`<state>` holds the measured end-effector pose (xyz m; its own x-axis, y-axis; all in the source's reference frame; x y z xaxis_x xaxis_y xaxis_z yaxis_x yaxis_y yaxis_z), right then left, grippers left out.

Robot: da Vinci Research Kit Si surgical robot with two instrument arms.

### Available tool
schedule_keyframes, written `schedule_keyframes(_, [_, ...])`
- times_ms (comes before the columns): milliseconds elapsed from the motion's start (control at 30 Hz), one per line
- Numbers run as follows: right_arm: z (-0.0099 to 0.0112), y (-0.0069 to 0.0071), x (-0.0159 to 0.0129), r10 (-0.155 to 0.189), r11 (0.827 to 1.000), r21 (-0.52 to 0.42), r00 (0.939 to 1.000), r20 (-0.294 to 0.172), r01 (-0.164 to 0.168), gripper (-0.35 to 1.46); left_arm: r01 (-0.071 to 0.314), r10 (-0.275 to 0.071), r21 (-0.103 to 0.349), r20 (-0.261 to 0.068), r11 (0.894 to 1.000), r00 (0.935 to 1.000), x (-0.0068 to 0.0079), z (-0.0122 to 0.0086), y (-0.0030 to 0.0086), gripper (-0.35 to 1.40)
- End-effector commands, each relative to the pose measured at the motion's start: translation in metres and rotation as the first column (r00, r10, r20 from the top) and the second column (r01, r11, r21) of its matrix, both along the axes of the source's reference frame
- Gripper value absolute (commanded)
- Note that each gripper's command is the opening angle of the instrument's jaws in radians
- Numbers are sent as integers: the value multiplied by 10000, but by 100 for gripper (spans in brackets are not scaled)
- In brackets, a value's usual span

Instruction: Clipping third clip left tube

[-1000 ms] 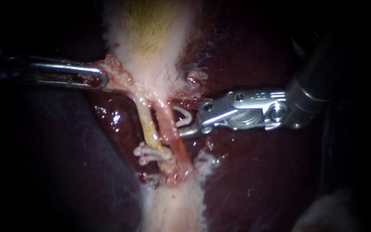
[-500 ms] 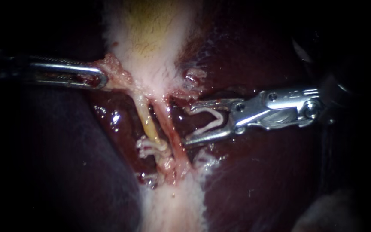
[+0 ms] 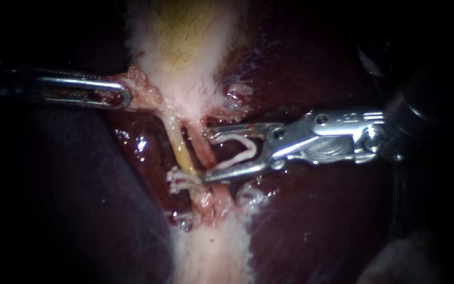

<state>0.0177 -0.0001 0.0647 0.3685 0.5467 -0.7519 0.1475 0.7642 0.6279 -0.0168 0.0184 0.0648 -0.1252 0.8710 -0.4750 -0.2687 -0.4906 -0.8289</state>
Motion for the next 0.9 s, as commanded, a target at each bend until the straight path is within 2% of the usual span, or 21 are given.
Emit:
schedule_keyframes(33, [2,-2,1,-37,10000,2,10000,-9,37,50,-1,1,0,0,10000,10000,0,0,0,-35])
schedule_keyframes(267, [20,-9,6,-15,10000,66,10000,67,14,50,2,-2,0,-2,10000,10000,0,-1,-1,-35])
schedule_keyframes(600, [48,8,17,238,9997,-17,9995,217,-237,50,10,-10,-1,-8,10000,10000,-1,-2,-2,-35])
schedule_keyframes(900, [68,1,33,318,9995,18,9990,325,-319,50,10,-10,-1,-8,10000,10000,-1,-3,-2,-35])
